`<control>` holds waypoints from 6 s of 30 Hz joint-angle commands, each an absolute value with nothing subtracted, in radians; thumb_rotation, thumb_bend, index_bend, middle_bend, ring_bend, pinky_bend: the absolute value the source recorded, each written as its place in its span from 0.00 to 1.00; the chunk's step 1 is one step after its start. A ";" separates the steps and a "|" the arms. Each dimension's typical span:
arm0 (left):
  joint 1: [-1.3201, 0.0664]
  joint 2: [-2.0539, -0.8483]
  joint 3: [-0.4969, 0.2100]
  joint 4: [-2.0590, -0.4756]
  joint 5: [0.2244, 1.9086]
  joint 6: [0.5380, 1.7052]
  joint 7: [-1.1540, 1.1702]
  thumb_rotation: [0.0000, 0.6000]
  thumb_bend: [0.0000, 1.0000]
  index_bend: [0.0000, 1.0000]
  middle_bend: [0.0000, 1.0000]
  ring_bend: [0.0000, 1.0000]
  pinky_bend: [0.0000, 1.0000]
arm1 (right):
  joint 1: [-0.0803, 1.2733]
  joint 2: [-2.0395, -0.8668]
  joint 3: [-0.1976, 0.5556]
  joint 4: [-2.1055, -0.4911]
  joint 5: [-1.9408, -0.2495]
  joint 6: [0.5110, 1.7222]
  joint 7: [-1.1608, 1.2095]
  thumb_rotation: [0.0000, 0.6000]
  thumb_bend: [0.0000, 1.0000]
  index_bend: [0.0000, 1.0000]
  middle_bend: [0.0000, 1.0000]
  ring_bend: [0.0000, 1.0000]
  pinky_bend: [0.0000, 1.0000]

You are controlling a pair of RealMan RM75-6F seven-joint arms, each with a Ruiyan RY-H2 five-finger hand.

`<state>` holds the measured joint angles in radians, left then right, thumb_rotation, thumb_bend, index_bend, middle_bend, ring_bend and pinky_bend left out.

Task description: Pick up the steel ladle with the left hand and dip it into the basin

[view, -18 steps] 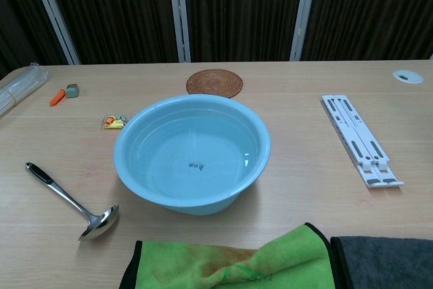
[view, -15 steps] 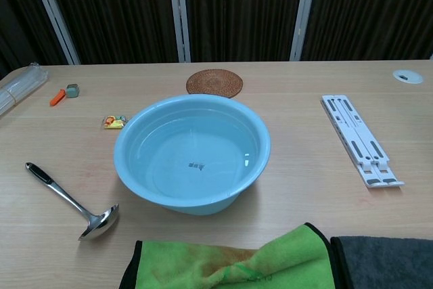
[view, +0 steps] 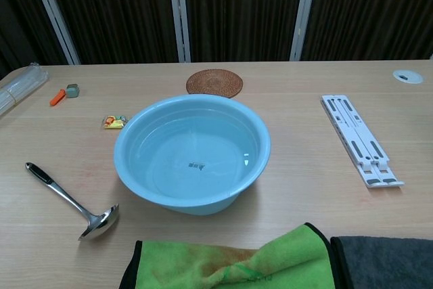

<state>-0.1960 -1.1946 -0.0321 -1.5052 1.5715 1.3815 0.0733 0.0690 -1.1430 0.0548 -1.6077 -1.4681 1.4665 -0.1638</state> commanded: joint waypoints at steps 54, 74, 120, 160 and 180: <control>-0.497 -1.640 0.041 -0.989 1.568 0.980 -0.124 1.00 0.36 0.43 0.00 0.00 0.00 | 0.095 -1.099 0.081 -1.562 -1.430 1.414 0.007 1.00 0.00 0.00 0.00 0.00 0.00; -0.479 -1.572 0.058 -1.077 1.524 0.980 -0.047 1.00 0.36 0.43 0.00 0.00 0.00 | 0.090 -1.106 0.081 -1.567 -1.434 1.429 -0.018 1.00 0.00 0.00 0.00 0.00 0.00; -0.458 -1.595 0.090 -0.999 1.552 1.037 -0.106 1.00 0.41 0.55 0.00 0.00 0.00 | 0.101 -1.112 0.084 -1.564 -1.415 1.406 -0.038 1.00 0.00 0.00 0.00 0.00 0.00; -0.397 -1.307 0.115 -1.466 1.704 1.278 0.020 1.00 0.41 0.55 0.00 0.00 0.00 | 0.080 -1.101 0.067 -1.582 -1.465 1.452 -0.020 1.00 0.00 0.00 0.00 0.00 0.00; -0.486 -1.295 -0.020 -1.472 1.606 1.210 -0.044 1.00 0.41 0.55 0.00 0.00 0.00 | 0.081 -1.093 0.072 -1.581 -1.452 1.440 -0.005 1.00 0.00 0.00 0.00 0.00 0.00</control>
